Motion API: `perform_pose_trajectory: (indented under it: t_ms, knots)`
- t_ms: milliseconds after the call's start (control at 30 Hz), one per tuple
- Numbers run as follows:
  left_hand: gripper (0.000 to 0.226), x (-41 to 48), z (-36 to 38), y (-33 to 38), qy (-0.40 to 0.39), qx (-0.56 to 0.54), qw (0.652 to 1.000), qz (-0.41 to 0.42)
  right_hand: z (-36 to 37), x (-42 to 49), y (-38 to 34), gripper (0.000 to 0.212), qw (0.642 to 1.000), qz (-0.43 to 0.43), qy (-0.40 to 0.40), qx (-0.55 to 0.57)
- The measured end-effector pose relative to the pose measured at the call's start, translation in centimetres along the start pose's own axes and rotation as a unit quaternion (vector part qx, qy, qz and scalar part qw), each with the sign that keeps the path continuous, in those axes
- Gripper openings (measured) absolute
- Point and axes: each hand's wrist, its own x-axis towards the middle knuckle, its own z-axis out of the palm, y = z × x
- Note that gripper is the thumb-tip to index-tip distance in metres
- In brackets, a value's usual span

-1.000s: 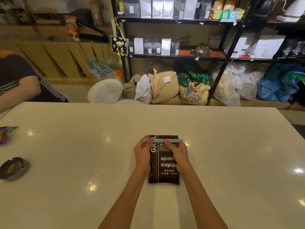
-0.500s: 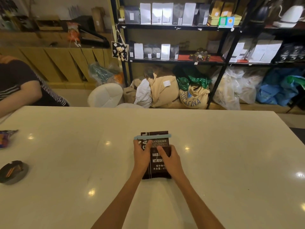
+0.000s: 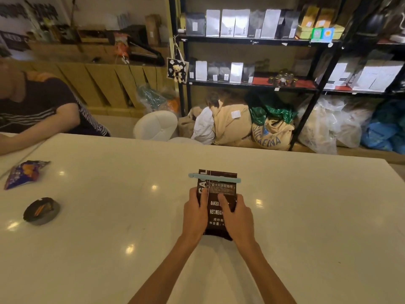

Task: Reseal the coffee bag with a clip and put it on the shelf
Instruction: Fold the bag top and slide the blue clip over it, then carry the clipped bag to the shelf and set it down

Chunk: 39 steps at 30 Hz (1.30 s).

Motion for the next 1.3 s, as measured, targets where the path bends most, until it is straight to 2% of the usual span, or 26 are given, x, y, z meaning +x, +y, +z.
perform_pose_trajectory:
  t_ms: [300,500,733,900,967,1033,1100,1133,1200,1300]
  knots:
    - [0.032,-0.5,0.7,1.7,0.016,0.021,1.0,-0.007,-1.3,0.3,-0.4,0.031,0.992,0.008,0.028,0.123]
    - [0.04,0.7,0.4,1.5,-0.007,-0.003,1.0,-0.025,-1.3,0.7,-0.9,0.035,0.988,0.021,0.035,0.147]
    - [0.043,3.7,-1.2,-1.6,-0.13,-0.031,0.99,-0.045,1.6,-0.6,-1.2,0.04,0.973,0.084,0.133,0.166]
    - [0.05,3.6,-2.1,-1.2,-0.255,-0.065,0.962,-0.07,1.9,-3.3,-1.4,0.047,0.953,0.122,0.205,0.188]
    - [0.047,1.9,-0.9,0.0,-0.285,-0.061,0.956,-0.038,0.4,-4.9,-0.7,0.048,0.943,0.137,0.207,0.222]
    - [0.045,-0.4,0.9,1.3,-0.311,-0.04,0.949,0.005,-1.9,-7.0,0.2,0.051,0.939,0.147,0.168,0.263]
    - [0.037,-3.9,3.2,2.3,-0.386,-0.039,0.921,0.024,-5.1,-10.1,1.3,0.044,0.932,0.146,0.181,0.279]
    - [0.032,-5.7,4.4,2.5,-0.432,-0.039,0.901,0.026,-6.8,-11.8,1.9,0.041,0.928,0.145,0.213,0.269]
    - [0.023,-10.1,7.4,3.4,-0.515,-0.039,0.856,0.03,-10.7,-15.7,3.6,0.036,0.909,0.159,0.317,0.22]
    - [0.015,-16.9,11.8,4.3,-0.581,-0.022,0.812,0.061,-15.6,-21.5,6.1,0.03,0.87,0.184,0.424,0.171]
